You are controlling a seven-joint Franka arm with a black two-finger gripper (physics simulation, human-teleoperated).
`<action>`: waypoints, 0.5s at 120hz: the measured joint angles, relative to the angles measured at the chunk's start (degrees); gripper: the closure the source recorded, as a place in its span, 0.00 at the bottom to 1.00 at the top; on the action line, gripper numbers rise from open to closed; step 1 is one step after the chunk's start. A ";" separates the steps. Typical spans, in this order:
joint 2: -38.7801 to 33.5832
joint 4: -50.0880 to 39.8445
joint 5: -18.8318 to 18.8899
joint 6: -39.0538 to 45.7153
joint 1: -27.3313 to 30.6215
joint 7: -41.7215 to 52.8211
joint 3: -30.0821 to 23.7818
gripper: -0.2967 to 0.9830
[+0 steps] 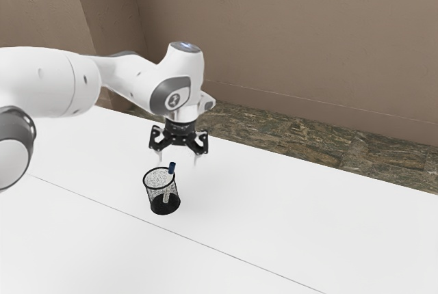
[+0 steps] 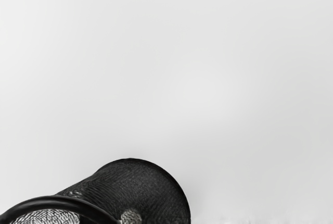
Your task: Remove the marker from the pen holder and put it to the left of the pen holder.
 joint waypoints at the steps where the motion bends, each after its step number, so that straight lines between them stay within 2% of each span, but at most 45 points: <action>1: -0.22 -0.15 -0.08 0.08 -0.02 -0.03 -0.03 0.23; 17: -2.98 -4.32 -1.09 1.07 0.18 -0.53 -0.18 0.23; 60: -4.05 -6.12 -1.61 1.98 0.25 2.53 -0.28 0.23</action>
